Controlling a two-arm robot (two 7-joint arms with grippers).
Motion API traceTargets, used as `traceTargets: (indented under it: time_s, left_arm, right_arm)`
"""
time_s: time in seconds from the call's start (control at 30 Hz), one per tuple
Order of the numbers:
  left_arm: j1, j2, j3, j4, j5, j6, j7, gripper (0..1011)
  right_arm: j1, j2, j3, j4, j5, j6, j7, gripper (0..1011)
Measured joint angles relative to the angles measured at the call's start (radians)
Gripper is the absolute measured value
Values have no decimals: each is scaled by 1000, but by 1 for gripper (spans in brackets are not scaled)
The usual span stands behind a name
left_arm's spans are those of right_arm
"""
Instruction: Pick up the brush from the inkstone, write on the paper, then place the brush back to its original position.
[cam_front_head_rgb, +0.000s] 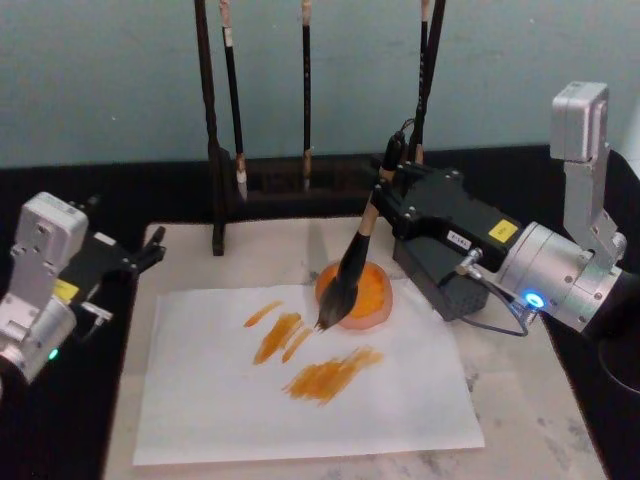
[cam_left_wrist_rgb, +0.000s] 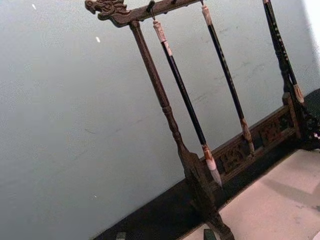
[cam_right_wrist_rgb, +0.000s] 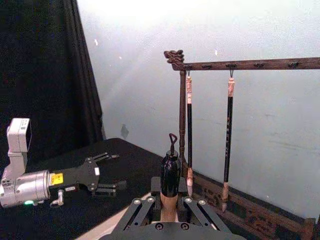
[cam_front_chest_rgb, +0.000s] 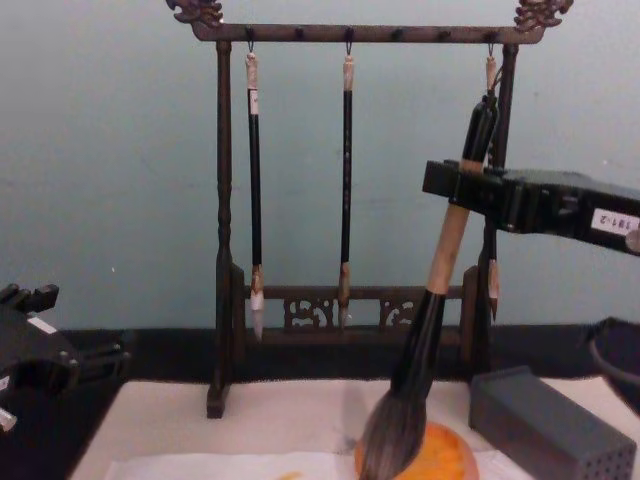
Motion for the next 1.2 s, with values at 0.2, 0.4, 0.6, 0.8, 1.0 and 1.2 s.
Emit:
traceTargets:
  time_s: [0.2,0.4,0.6,0.8,1.0,1.2]
  left_arm:
    - [0,0,0,0,0,0,0,1001]
    - [0,0,0,0,0,0,0,1001]
    - [0,0,0,0,0,0,0,1001]
    - [0,0,0,0,0,0,0,1001]
    - [0,0,0,0,0,0,0,1001]
    - [0,0,0,0,0,0,0,1001]
  right_arm:
    - [0,-7,9,4,13,0,1,176]
    - [-4,-38,56,34,112,5,-5,175]
    - [-17,-70,104,69,215,0,-37,176]
    - [-42,-106,148,99,328,1,-67,176]
    - [-68,-145,189,124,452,14,-96,176]
    - [-85,-170,207,142,538,33,-133,175]
